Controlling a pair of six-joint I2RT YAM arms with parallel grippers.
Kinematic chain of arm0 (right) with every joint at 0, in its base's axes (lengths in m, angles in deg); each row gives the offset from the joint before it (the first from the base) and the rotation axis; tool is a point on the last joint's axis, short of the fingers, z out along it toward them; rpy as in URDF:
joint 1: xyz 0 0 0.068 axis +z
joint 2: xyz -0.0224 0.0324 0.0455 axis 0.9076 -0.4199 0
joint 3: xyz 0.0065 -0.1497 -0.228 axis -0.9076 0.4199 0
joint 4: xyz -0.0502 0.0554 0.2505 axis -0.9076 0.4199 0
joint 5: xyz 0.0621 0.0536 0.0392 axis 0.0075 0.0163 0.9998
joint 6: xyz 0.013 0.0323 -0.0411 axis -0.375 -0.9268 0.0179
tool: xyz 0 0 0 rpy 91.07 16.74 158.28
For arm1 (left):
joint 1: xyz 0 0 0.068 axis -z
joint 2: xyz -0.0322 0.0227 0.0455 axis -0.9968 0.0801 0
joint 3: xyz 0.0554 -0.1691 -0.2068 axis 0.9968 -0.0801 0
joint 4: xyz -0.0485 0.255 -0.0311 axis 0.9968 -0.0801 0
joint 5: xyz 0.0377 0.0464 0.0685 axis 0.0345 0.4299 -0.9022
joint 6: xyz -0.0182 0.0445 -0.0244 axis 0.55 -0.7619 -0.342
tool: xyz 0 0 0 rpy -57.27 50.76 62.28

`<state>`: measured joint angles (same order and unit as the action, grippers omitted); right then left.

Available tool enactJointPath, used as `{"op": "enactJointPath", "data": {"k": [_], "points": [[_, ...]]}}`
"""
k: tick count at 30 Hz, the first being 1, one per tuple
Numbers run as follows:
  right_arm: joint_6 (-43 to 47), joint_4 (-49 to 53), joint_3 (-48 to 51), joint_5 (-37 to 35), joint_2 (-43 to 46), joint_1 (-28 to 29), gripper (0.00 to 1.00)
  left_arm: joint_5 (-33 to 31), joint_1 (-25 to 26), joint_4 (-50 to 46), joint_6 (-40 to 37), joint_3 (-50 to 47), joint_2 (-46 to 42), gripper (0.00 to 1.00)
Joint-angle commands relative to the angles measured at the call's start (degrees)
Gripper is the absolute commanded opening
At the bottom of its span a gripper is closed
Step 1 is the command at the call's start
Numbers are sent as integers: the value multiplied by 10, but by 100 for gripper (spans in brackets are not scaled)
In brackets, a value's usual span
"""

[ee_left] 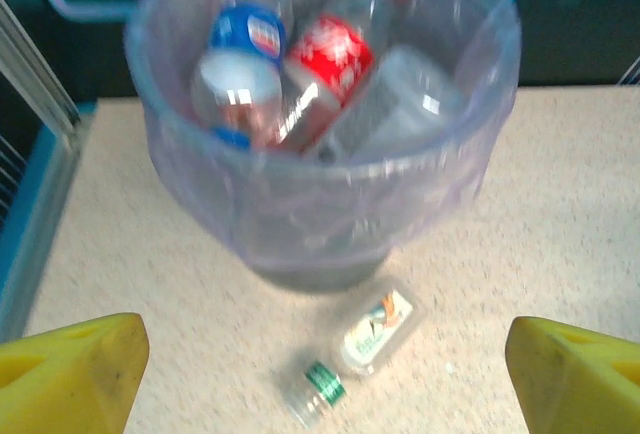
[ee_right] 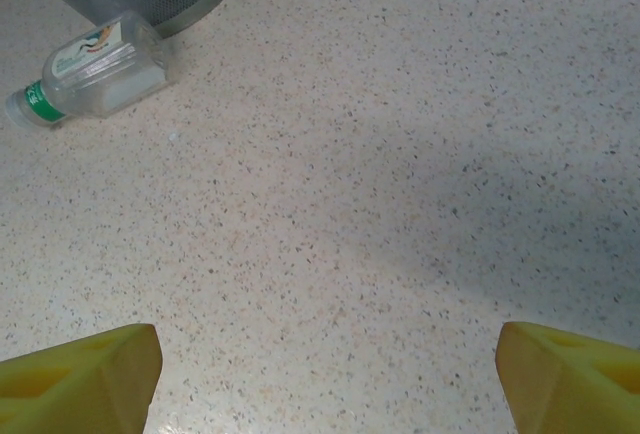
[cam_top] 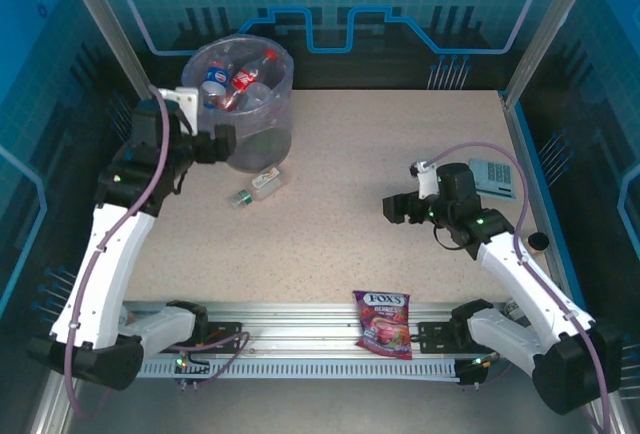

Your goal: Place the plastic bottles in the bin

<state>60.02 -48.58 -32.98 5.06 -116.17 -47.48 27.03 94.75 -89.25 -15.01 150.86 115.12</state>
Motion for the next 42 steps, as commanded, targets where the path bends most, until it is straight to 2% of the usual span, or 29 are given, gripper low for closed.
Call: {"op": "enactJointPath", "data": {"k": [1, 4, 7, 13, 17, 19, 24, 28, 32, 38, 42], "points": [[14, -26, -21, 14, -5, -11, 88, 16, 5, -25, 91, -88, 5, 93], [12, -27, -16, 14, -5, -14, 88, 76, 2, 61, 159, -192, -10, 93], [9, -26, -6, 14, 5, -16, 88, 94, -7, 137, 186, -261, -2, 96], [9, -28, 16, 14, 39, -20, 88, 113, -66, 234, 170, -312, 71, 99], [5, -23, 23, 8, 51, -22, 88, 127, -71, 289, 150, -317, 136, 99], [3, -24, 27, 14, 59, -23, 88, 148, -73, 345, 131, -331, 161, 99], [-2, -12, 27, 5, 81, -24, 87, 192, -72, 348, 101, -306, 222, 99], [-13, -10, 34, -1, 96, -24, 87, 244, -72, 337, 112, -296, 245, 98], [-17, -8, 34, -1, 97, -24, 87, 292, -51, 321, 109, -298, 263, 93], [-15, -4, 27, -1, 95, -24, 87, 225, 14, 263, 101, -300, 229, 94], [-22, -15, 31, 5, 90, -23, 88, 110, 53, 242, 128, -287, 216, 98]]}}
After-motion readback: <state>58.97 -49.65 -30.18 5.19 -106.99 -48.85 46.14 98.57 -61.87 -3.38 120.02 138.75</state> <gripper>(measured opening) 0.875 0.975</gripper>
